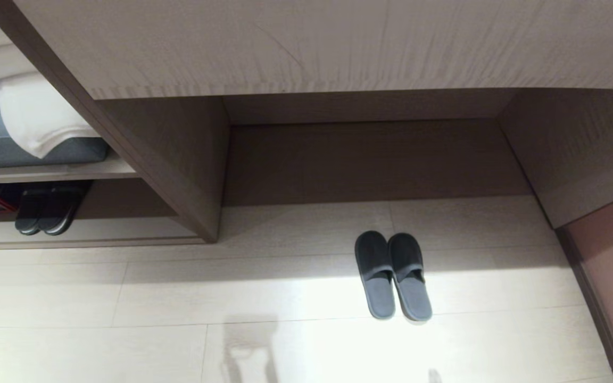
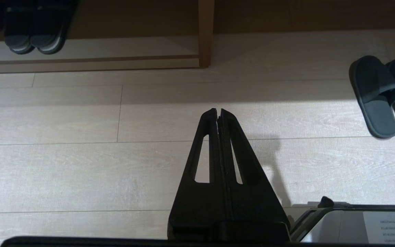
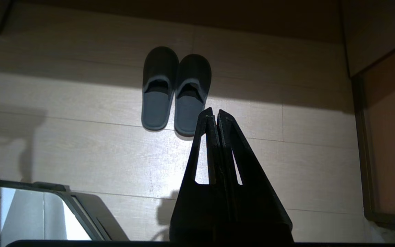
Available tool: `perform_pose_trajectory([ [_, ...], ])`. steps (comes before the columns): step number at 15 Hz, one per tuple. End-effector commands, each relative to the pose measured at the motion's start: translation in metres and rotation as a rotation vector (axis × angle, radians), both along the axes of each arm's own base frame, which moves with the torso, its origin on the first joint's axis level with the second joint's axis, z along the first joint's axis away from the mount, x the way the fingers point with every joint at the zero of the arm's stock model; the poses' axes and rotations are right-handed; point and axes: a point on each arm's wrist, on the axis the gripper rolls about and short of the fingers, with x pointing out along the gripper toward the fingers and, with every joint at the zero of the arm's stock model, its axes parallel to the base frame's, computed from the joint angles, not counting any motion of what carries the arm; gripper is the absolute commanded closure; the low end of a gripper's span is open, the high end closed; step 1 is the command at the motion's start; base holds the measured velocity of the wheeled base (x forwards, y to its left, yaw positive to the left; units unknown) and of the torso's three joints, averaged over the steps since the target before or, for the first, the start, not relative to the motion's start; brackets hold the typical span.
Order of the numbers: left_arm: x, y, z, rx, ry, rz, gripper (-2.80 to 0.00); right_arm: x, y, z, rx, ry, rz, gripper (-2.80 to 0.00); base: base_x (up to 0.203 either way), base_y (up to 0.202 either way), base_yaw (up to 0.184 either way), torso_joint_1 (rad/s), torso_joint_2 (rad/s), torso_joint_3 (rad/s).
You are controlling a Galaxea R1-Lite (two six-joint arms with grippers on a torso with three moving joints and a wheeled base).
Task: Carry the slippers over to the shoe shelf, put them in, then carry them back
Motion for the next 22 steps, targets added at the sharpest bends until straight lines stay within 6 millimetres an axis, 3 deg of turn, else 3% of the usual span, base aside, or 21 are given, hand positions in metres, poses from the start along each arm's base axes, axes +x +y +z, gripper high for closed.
perform_pose_trajectory([
  [1,0.0001,0.0000,0.0001,0.000,0.000,0.002,0.00,0.0001,0.0000,0.0001,-0.001,0.001,0.001,0.00,0.000,0.000,0.000,0.001,0.00,0.203],
  [22,0.0001,0.0000,0.0001,0.000,0.000,0.002,0.00,0.0001,0.0000,0.0001,-0.001,0.001,-0.001,0.00,0.000,0.000,0.000,0.003,0.00,0.200],
])
